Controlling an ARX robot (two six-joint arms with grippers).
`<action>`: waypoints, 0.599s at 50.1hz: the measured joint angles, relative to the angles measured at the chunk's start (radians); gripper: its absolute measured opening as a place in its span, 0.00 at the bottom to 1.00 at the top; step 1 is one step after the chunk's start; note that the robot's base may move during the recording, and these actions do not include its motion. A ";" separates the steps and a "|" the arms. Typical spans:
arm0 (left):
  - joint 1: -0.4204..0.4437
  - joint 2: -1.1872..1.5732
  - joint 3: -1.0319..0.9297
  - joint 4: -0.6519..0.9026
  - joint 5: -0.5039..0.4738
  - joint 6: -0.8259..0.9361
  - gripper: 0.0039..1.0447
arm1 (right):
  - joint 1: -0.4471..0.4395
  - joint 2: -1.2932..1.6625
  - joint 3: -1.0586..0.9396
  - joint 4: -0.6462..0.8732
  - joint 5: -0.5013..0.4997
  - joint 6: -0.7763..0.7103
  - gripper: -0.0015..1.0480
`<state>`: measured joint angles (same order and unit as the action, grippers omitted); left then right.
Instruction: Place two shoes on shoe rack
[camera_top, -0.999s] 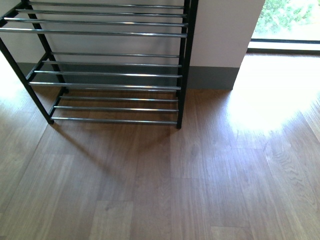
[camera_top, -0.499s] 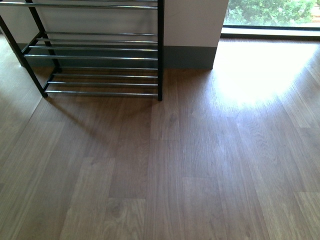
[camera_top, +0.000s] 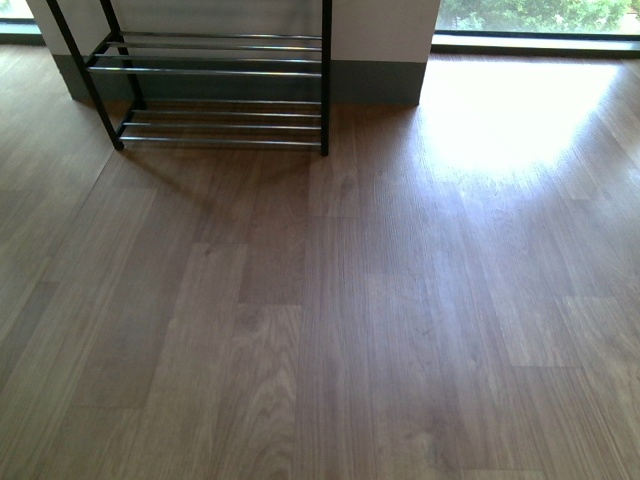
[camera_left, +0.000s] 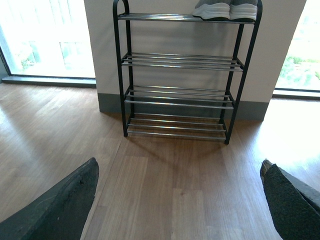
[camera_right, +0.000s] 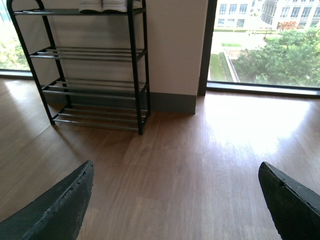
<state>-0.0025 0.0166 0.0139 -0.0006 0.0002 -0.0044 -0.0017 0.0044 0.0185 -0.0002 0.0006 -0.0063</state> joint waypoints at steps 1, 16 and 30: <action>0.000 0.000 0.000 0.000 0.000 0.000 0.91 | 0.000 0.000 0.000 0.000 0.000 0.000 0.91; 0.000 0.000 0.000 0.000 0.000 0.000 0.91 | 0.000 0.000 0.000 0.000 0.000 0.000 0.91; 0.000 0.000 0.000 0.000 0.000 0.000 0.91 | 0.000 0.000 0.000 0.000 0.000 0.000 0.91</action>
<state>-0.0025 0.0166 0.0139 -0.0006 -0.0002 -0.0044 -0.0017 0.0048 0.0185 -0.0002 0.0002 -0.0063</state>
